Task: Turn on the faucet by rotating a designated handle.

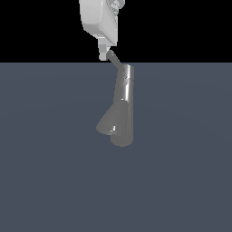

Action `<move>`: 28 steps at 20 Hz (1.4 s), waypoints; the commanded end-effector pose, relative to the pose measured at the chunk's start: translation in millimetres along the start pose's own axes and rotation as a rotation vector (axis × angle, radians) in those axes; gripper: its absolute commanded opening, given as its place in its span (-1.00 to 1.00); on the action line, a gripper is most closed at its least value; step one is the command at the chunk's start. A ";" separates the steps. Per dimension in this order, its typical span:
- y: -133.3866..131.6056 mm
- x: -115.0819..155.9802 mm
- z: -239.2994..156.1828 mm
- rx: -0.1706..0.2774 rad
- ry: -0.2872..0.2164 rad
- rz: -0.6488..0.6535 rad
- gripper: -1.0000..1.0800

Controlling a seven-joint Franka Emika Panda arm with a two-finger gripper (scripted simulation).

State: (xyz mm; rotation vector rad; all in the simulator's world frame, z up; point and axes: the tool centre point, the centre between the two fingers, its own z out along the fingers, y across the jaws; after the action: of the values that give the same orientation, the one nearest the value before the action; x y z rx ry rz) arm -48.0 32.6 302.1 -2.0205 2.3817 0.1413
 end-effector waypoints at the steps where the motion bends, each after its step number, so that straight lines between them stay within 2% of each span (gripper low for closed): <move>1: 6.0 6.4 -0.1 -0.007 0.002 0.004 -1.00; 2: 2.5 1.3 0.0 -0.003 0.000 0.000 -1.00; 17: 7.5 94.6 -6.3 -0.007 0.002 0.004 -1.00; 18: 7.5 94.6 -6.3 -0.007 0.002 0.004 -1.00; 19: 7.0 70.4 -6.0 -0.005 0.001 -0.030 -1.00; 28: -19.4 110.9 3.2 -0.006 0.002 -0.014 -1.00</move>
State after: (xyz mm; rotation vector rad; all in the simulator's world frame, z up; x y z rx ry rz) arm -50.8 -64.0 297.7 -2.0587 2.3515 0.1433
